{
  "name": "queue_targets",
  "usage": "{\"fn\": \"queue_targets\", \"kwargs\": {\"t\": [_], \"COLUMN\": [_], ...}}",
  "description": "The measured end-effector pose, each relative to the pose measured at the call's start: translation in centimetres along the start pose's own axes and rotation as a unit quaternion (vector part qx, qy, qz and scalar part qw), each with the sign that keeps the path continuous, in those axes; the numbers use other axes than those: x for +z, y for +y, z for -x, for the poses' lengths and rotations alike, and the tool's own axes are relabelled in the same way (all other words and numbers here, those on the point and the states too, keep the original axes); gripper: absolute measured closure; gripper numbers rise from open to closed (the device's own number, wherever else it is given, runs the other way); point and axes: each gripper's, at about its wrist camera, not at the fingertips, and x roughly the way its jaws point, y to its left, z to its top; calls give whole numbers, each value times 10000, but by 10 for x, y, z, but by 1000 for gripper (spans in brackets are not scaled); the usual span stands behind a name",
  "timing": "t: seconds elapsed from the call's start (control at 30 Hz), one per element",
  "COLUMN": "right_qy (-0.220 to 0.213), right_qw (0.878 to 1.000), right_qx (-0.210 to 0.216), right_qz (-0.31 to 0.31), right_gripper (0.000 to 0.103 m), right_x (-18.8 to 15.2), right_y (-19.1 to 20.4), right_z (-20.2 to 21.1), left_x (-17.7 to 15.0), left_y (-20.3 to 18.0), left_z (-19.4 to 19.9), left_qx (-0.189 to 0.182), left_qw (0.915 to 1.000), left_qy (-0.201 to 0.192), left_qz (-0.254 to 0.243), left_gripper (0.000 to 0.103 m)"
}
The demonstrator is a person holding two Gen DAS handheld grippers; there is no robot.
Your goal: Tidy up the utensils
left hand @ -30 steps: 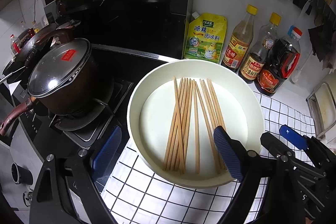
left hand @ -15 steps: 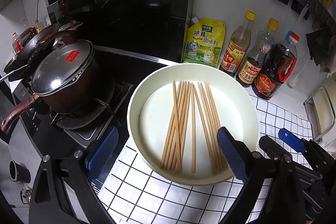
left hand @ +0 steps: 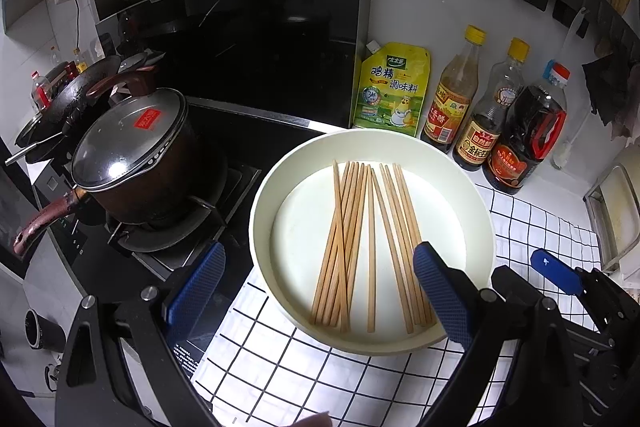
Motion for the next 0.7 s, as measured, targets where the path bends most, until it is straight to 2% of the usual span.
{"fn": "queue_targets", "kwargs": {"t": [0.7], "right_qy": [-26], "right_qw": [10000], "right_qx": [7], "right_qz": [18], "right_gripper": [48], "right_x": [-2], "right_y": [3], "right_z": [3], "left_x": [-4], "left_y": [3], "left_z": [2], "left_qx": [-25], "left_qw": [9999], "left_qy": [111], "left_qz": [58], "left_gripper": [8]}}
